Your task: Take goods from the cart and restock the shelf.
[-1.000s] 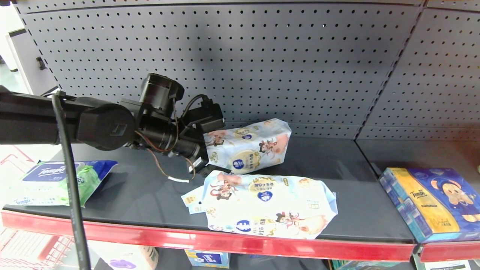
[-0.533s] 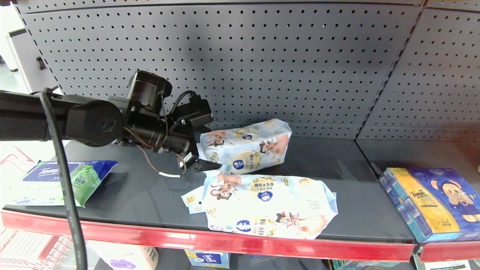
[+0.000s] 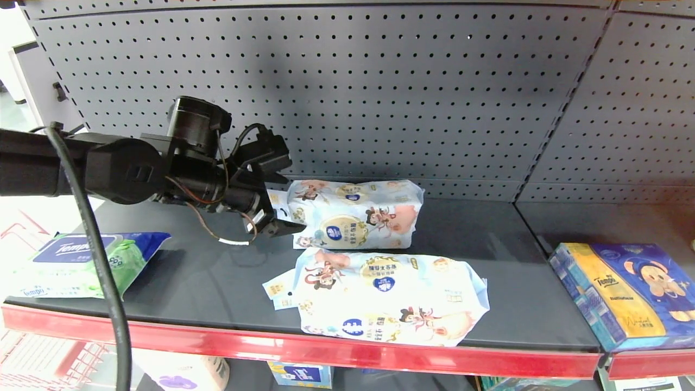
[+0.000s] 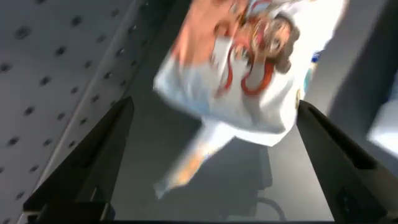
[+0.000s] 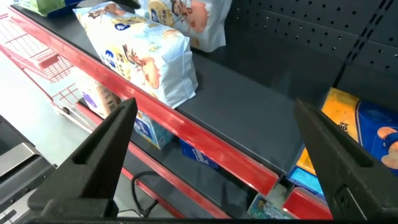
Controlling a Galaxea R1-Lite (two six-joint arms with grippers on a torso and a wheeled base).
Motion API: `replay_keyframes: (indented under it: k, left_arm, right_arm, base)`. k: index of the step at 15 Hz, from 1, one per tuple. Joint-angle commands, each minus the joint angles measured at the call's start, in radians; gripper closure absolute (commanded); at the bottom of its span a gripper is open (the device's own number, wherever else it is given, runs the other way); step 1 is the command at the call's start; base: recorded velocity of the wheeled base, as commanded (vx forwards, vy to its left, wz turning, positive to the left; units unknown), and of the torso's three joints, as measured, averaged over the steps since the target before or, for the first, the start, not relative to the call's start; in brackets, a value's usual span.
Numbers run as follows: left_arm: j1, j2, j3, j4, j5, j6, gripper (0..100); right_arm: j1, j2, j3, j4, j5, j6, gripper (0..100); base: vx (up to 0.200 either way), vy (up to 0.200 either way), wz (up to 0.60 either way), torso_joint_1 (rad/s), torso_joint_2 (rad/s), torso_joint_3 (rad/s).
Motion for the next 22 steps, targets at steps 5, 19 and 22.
replay_keyframes:
  k: [5, 19, 22]
  left_arm:
    - [0.008, 0.004, -0.007, 0.003, -0.005, -0.002, 0]
    - [0.101, -0.098, 0.086, -0.015, 0.098, -0.218, 0]
    - [0.064, -0.034, 0.054, -0.066, 0.101, -0.225, 0]
  right_arm:
    - [0.000, 0.010, 0.007, 0.001, 0.001, -0.001, 0]
    - [0.000, 0.018, 0.012, 0.001, -0.001, -0.001, 0]
    - [0.000, 0.018, 0.012, 0.001, -0.002, -0.001, 0]
  base:
    - [0.000, 0.000, 0.00, 0.000, 0.00, 0.000]
    - [0.000, 0.000, 0.00, 0.000, 0.00, 0.000]
    - [0.000, 0.000, 0.00, 0.000, 0.00, 0.000]
